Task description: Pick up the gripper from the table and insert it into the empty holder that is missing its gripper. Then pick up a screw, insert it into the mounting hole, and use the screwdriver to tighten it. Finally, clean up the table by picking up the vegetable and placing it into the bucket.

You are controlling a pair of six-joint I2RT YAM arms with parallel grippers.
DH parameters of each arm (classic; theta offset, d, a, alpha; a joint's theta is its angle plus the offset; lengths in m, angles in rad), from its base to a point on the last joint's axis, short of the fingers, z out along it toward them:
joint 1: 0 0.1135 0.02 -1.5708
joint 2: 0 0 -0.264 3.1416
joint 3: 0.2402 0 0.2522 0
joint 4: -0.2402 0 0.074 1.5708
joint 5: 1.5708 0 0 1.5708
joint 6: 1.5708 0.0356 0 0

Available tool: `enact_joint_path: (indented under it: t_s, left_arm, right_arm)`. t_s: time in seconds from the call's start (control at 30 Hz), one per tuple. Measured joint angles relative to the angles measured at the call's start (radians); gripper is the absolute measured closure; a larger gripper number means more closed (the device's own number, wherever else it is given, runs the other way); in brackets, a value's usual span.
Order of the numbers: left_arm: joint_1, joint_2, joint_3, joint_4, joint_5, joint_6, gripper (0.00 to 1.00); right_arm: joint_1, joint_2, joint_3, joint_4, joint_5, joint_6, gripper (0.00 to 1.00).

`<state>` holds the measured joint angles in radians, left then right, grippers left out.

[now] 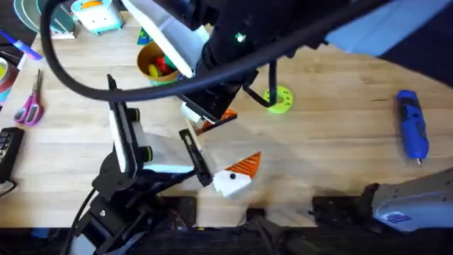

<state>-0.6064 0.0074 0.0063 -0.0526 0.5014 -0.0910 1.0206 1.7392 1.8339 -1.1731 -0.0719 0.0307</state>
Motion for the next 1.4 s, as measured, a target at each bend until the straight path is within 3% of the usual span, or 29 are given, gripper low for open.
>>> enact_joint_path:
  t_s: [1.4]
  left_arm:
    - [-0.001,0.000,0.000,0.001,0.000,0.005,0.008]
  right_arm:
    - [0.000,0.001,0.002,0.013,0.015,0.000,0.994]
